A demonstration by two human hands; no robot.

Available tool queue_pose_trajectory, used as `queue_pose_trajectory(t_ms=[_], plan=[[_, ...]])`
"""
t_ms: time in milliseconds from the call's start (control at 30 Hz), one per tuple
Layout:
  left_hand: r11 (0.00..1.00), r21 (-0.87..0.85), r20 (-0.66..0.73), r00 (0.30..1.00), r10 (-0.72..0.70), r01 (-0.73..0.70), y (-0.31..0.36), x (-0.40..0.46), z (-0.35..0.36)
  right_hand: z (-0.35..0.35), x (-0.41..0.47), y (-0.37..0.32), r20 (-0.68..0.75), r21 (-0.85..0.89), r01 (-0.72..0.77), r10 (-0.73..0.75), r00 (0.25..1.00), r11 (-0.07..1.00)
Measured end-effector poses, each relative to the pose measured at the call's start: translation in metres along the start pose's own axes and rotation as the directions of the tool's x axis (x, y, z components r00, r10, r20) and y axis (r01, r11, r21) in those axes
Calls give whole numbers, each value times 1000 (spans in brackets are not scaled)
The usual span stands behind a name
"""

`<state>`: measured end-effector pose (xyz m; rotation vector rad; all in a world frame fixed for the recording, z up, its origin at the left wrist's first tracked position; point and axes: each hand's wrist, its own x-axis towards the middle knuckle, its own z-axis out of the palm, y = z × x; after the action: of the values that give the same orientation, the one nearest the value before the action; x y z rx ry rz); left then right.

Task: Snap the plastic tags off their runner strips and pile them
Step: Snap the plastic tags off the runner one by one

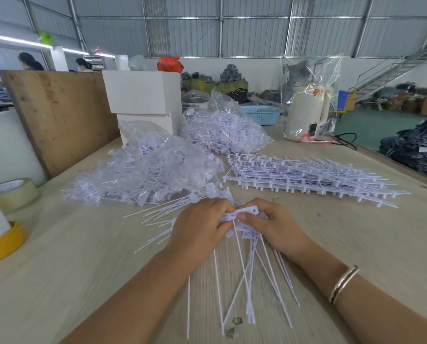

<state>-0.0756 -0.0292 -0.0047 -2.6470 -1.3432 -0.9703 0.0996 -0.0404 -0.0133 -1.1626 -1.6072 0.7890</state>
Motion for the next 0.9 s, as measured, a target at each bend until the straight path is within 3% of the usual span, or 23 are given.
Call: queue_pose_trajectory(t_ms=[233, 500, 600, 700, 900], plan=[[971, -232, -30, 997, -68, 59, -4, 0, 2, 0, 0, -2, -23, 22, 149, -148, 989, 989], [884, -455, -33, 990, -134, 105, -7, 2, 10, 0, -1, -3, -41, 22, 213, -212, 976, 977], [872, -476, -16, 991, -135, 111, -5, 2, 9, 0, -1, -4, -49, -21, 236, -237, 970, 971], [870, -483, -17, 992, -123, 99, -3, 4, 5, -1, 1, -4, -70, -176, 315, -331, 941, 933], [874, -460, -38, 980, -195, 156, -8, 1, 5, -3, 2, 0, -106, -213, 140, -165, 981, 967]])
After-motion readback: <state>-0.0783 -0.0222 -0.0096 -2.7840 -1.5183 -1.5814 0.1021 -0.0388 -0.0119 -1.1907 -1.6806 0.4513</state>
